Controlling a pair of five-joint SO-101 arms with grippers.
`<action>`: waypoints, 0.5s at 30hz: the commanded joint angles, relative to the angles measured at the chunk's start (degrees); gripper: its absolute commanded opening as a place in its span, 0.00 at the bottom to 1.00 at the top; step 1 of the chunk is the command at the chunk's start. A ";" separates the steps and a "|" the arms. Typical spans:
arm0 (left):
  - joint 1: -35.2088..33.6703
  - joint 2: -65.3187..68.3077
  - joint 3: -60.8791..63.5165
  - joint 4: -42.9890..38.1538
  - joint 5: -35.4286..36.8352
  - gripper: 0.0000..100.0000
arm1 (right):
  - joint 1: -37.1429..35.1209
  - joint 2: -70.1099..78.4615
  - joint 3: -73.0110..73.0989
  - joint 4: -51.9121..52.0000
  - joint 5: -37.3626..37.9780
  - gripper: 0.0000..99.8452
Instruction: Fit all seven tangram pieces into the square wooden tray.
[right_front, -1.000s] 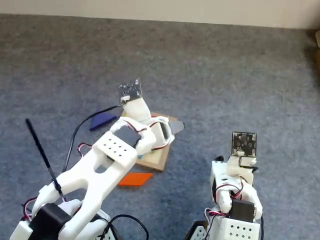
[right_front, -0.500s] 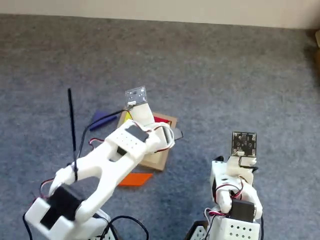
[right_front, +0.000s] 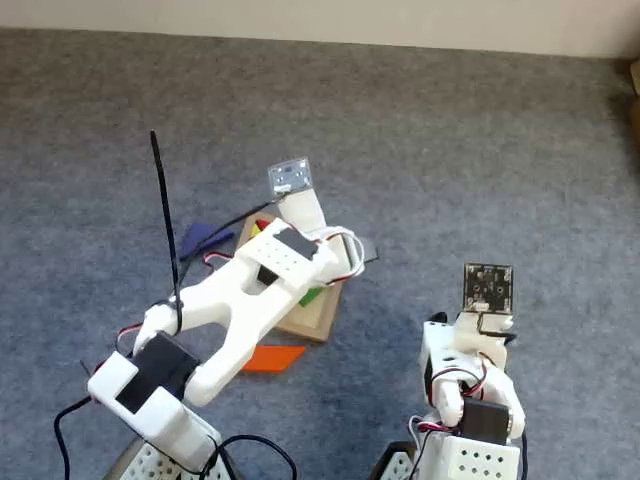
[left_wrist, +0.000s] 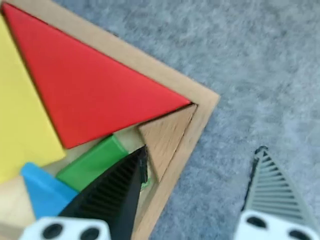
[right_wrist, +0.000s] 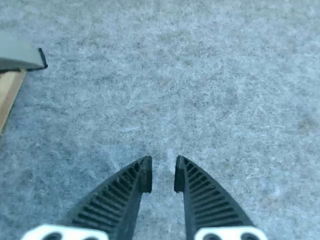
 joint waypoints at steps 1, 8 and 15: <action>-0.75 -4.26 -2.77 -0.53 0.00 0.32 | 0.57 -0.48 6.81 0.13 0.09 0.09; -3.65 -12.44 -1.36 3.08 0.09 0.32 | 0.57 -0.48 6.81 0.13 0.09 0.09; -10.77 -12.70 0.57 5.71 -0.53 0.32 | 0.57 -0.48 6.81 0.13 0.09 0.09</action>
